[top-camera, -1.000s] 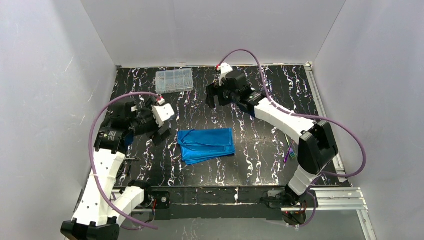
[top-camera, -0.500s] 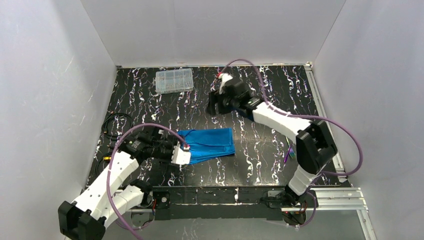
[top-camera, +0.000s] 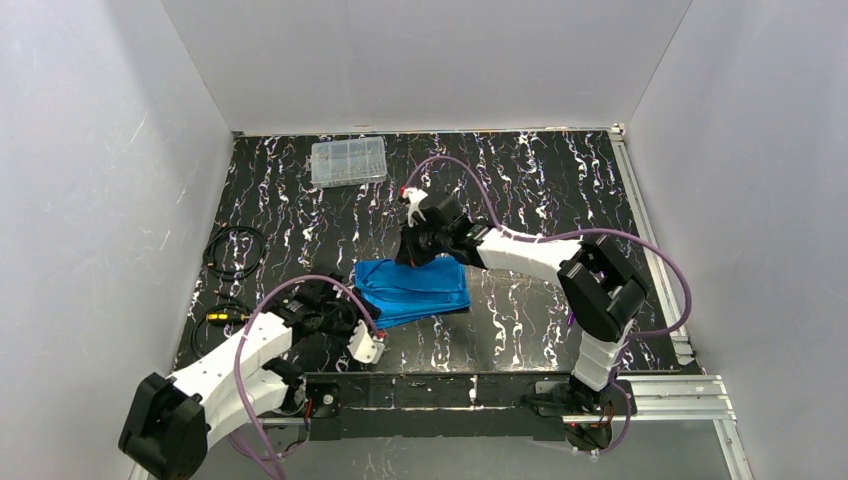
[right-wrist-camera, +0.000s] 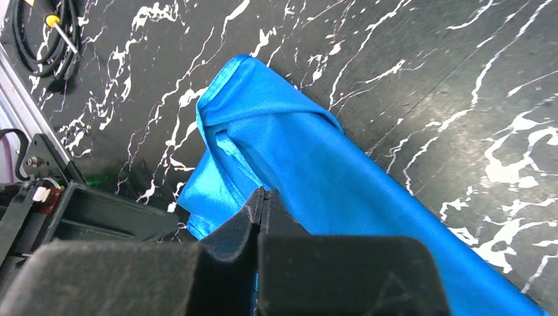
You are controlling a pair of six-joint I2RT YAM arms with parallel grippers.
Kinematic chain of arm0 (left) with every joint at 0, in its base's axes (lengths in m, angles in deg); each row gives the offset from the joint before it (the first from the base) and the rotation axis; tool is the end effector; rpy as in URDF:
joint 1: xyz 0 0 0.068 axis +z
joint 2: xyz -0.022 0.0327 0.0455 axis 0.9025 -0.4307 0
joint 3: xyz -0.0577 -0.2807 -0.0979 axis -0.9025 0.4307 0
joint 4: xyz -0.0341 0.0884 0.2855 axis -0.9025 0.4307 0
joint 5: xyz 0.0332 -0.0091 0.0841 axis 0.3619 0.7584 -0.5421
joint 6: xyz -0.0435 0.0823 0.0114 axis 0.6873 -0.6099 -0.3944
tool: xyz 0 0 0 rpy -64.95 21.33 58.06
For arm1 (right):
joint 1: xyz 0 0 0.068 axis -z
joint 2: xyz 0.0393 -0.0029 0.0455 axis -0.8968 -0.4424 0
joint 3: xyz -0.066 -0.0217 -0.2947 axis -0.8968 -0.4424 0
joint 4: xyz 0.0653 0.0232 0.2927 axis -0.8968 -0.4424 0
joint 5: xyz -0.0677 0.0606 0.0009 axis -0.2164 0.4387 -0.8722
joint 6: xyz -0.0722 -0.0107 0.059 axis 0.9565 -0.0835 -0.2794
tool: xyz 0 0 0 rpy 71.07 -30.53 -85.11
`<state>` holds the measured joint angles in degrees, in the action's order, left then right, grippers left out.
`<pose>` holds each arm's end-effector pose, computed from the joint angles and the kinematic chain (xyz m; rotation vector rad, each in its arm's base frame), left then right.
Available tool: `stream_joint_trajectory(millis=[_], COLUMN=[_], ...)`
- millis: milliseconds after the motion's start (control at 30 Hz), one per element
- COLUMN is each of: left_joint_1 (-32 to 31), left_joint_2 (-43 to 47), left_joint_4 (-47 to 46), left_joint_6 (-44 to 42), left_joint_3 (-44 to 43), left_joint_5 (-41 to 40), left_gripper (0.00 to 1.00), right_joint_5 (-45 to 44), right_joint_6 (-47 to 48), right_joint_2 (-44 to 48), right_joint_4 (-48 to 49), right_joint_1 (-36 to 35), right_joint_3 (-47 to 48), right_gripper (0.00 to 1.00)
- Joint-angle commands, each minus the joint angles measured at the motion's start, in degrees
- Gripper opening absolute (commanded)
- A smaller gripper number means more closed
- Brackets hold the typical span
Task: Fold the napkin into a case and place the utensils inside
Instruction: Pick up the 2/3-rectangle-folded napkin from the center of the board.
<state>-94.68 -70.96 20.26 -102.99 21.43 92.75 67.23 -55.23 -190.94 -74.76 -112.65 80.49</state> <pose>0.1532 -0.1391 0.1467 2.1455 0.9979 -0.1953 0.3061 0.3780 0.2023 -0.6641 2.2152 0.9026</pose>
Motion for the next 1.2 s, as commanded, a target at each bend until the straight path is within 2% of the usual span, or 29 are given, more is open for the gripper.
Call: stream_joint_trajectory(millis=[0, 200, 433, 633, 800, 1000, 1167], left_joint_1=[-0.71, -1.05, -1.38, -1.89, -1.97, -1.99, -1.97], left_joint_2=[-3.80, -7.27, -10.12, -12.13, -13.65, -12.98, -13.48], left_joint_4=[-4.58, -5.17, -8.45, -9.61, -9.02, -7.62, -10.03], left_joint_6=[-0.73, -0.72, -2.55, -4.88, -3.57, -2.08, 3.77], left_joint_3=[1.02, 1.57, 2.83, 3.79, 2.24, 0.63, -2.03], left_joint_5=[0.49, 1.06, 0.88, -0.74, -2.59, -2.63, -3.60], left_gripper=[0.59, 0.49, 0.46, 0.38, 0.22, 0.12, 0.00], right_joint_5=[1.90, 3.18, 3.47, 3.43, 3.44, 3.08, 3.44], right_joint_6=[-0.68, -1.86, -3.05, -3.15, -3.34, -3.42, -2.86], right_joint_2=[-1.51, -4.38, -6.07, -8.17, -9.01, -9.22, -9.04], right_joint_4=[8.55, 11.85, 15.46, 17.87, 18.88, 20.02, 21.66], right_joint_1=[-1.34, -1.88, -2.12, -2.15, -2.14, -2.10, -2.13], right_joint_3=[-1.75, -3.08, -6.04, -8.69, -10.84, -12.79, -13.85], right_gripper=[0.01, 0.01, 0.01, 0.01, 0.01, 0.01, 0.01])
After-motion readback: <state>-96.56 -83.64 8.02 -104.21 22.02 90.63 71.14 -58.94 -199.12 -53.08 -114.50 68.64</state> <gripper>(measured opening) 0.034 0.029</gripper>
